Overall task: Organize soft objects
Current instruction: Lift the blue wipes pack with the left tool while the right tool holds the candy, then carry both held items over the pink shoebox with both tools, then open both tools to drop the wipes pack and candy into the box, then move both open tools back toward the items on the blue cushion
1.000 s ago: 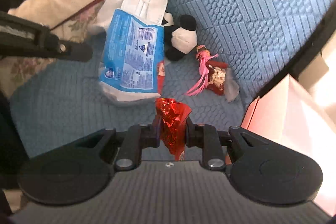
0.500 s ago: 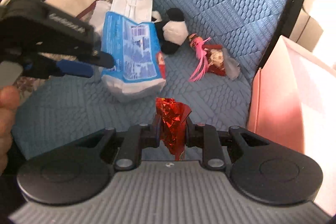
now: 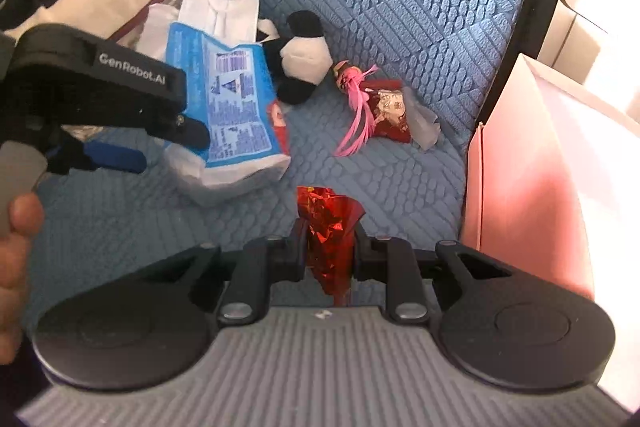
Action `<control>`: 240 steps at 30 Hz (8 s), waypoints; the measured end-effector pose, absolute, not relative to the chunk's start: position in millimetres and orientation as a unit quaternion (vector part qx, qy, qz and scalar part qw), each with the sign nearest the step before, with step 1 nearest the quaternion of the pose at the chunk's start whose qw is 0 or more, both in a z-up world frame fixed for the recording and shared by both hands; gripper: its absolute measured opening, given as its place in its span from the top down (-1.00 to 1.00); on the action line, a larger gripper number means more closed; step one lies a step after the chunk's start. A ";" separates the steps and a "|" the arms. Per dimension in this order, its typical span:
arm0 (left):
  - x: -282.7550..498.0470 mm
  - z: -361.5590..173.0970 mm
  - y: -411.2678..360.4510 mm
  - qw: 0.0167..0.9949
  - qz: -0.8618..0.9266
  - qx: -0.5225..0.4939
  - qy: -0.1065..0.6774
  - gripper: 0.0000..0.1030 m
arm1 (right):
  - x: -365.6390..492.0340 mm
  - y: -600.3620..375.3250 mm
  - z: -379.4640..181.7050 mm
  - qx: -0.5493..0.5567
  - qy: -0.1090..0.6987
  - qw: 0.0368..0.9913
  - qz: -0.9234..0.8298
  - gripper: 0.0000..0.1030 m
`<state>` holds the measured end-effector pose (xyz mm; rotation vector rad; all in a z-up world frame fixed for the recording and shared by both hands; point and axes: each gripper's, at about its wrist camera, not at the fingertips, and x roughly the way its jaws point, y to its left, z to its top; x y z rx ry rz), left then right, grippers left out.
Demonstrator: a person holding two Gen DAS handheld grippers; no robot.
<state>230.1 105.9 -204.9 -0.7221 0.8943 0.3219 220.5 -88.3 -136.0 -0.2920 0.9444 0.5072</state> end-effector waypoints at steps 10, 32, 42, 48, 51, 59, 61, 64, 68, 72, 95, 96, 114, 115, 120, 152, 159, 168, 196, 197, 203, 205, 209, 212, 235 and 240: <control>243.3 -207.5 99.5 0.830 0.132 -0.341 0.421 0.05 | 230.3 -81.5 -143.5 -0.130 0.457 0.858 0.196 0.53; 197.0 -171.4 70.2 0.863 0.085 -0.270 0.418 0.83 | 207.1 -95.0 -123.8 -0.121 0.426 0.878 0.182 0.53; 156.7 -145.7 57.8 0.874 0.052 -0.258 0.408 0.83 | 185.7 -109.9 -108.0 -0.102 0.426 0.880 0.184 0.52; 138.9 -139.1 51.5 0.880 0.054 -0.237 0.408 0.83 | 173.2 -116.8 -100.8 -0.082 0.429 0.881 0.181 0.53; 134.7 -140.2 46.8 0.879 0.053 -0.230 0.414 0.83 | 167.6 -118.0 -98.1 -0.079 0.428 0.882 0.179 0.53; 117.9 -157.1 35.1 0.869 0.055 -0.220 0.440 0.83 | 152.3 -126.9 -94.5 -0.080 0.432 0.881 0.177 0.53; 116.4 -159.6 35.7 0.865 0.057 -0.216 0.449 0.82 | 147.8 -130.2 -94.6 -0.081 0.435 0.879 0.177 0.53; 114.1 -155.9 34.3 0.867 0.058 -0.208 0.450 0.83 | 141.9 -134.8 -95.3 -0.084 0.439 0.876 0.178 0.53; 112.9 -148.5 27.2 0.869 0.057 -0.192 0.452 0.82 | 137.7 -135.7 -94.1 -0.089 0.441 0.875 0.180 0.53; 109.2 -139.3 22.4 0.871 0.061 -0.187 0.451 0.82 | 132.3 -137.9 -88.9 -0.087 0.445 0.872 0.183 0.53; 126.6 -69.5 -7.1 0.872 0.057 -0.191 0.448 0.82 | 152.3 -182.4 -6.5 -0.067 0.435 0.878 0.190 0.53; 127.9 -66.2 -10.0 0.873 0.055 -0.189 0.446 0.82 | 155.7 -184.7 -3.4 -0.066 0.433 0.879 0.190 0.53; 176.8 2.1 -69.3 0.891 -0.003 -0.205 0.405 0.82 | 204.3 -240.3 62.2 -0.056 0.388 0.903 0.178 0.53; 180.7 5.4 -73.5 0.892 -0.007 -0.203 0.403 0.82 | 206.4 -244.0 64.9 -0.054 0.387 0.904 0.175 0.53; 197.5 15.9 -94.9 0.896 -0.026 -0.195 0.397 0.82 | 216.3 -263.0 73.7 -0.046 0.378 0.911 0.157 0.53; 249.6 -85.9 -172.2 0.849 -0.046 -0.169 0.498 0.82 | 244.9 -345.9 -51.0 0.004 0.527 0.847 0.076 0.53; 253.7 -88.5 -174.6 0.845 -0.042 -0.175 0.503 0.76 | 246.0 -354.3 -61.6 0.011 0.534 0.842 0.070 0.51; 248.4 -54.4 -173.0 0.871 -0.056 -0.152 0.464 -0.07 | 242.5 -362.0 -38.7 0.031 0.501 0.863 0.063 -0.36; 137.2 52.3 -107.6 0.944 -0.050 -0.100 0.312 -0.07 | 168.2 -306.2 76.8 0.022 0.391 0.915 0.095 -0.36; 133.9 50.5 -104.5 0.944 -0.049 -0.100 0.310 -0.08 | 164.9 -303.0 77.7 0.020 0.389 0.916 0.097 -0.36; 118.4 39.9 -84.4 0.948 -0.038 -0.101 0.299 -0.07 | 149.6 -285.7 75.4 0.026 0.384 0.917 0.105 -0.36; 114.9 34.5 -79.2 0.950 -0.033 -0.098 0.296 -0.08 | 145.3 -280.4 72.7 0.024 0.383 0.917 0.106 -0.36; 110.4 21.3 -67.0 0.949 -0.023 -0.103 0.298 -0.08 | 138.4 -270.1 65.1 0.022 0.378 0.920 0.106 -0.36; 108.7 10.3 -58.0 0.948 -0.009 -0.099 0.301 -0.08 | 133.4 -257.6 56.0 0.014 0.370 0.923 0.107 -0.36; 89.0 -59.4 -6.1 0.941 0.034 -0.097 0.322 -0.08 | 113.4 -207.3 -8.8 -0.005 0.390 0.911 0.137 -0.36; 82.7 -65.5 4.7 0.941 0.046 -0.099 0.321 -0.08 | 109.3 -201.9 -12.3 0.007 0.392 0.909 0.139 -0.36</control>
